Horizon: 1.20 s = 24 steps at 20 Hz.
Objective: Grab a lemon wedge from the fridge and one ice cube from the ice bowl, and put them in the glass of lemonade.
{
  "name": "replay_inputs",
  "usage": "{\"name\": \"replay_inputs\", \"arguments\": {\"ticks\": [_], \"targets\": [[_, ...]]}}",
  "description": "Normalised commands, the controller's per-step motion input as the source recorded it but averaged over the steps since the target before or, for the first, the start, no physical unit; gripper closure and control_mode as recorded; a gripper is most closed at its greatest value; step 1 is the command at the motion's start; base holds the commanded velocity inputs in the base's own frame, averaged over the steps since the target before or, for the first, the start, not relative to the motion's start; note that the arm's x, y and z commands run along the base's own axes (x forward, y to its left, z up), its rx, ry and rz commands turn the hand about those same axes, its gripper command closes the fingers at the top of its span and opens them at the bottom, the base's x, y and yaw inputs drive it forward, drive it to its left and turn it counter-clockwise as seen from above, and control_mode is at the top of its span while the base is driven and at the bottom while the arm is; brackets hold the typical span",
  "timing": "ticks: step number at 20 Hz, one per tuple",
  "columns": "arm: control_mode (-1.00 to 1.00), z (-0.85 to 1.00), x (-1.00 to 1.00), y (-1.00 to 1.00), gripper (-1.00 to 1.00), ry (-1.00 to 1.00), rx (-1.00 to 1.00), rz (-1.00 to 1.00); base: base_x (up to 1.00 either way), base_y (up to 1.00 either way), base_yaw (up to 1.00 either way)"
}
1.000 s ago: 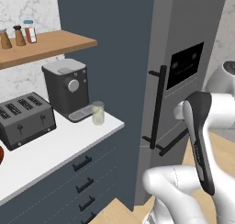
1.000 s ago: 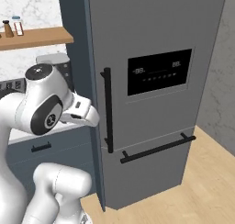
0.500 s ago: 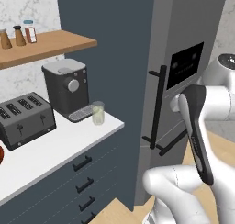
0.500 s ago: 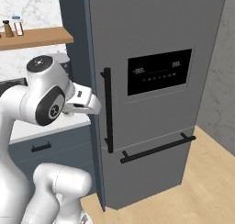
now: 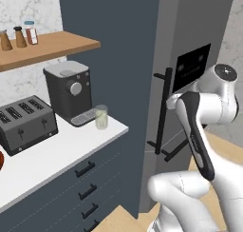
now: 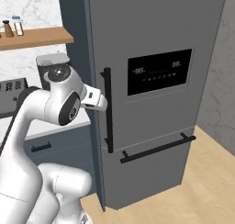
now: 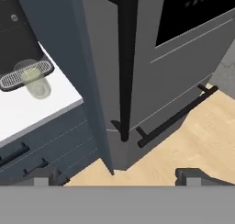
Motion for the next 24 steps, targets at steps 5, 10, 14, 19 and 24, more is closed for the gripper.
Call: {"name": "replay_inputs", "arguments": {"ticks": [5, 10, 14, 19, 24], "targets": [[-1.00, -0.02, 0.67, -0.05, -1.00, 0.00, 0.00, 0.06, 0.00, 0.00, 0.00], [-1.00, -0.31, 0.78, -0.08, -1.00, 0.00, 0.00, 0.12, 0.00, 0.00, 0.00], [-1.00, -0.35, 0.56, -0.20, -1.00, 0.00, 0.00, 0.09, 0.00, 0.00, 0.00], [-1.00, -0.06, 0.25, -0.16, -1.00, 0.00, 0.00, 0.02, 0.00, 0.00, 0.00], [-1.00, 0.00, 0.37, 0.00, -1.00, 0.00, 0.00, 0.00, 0.00, 0.00, 0.00]]}}
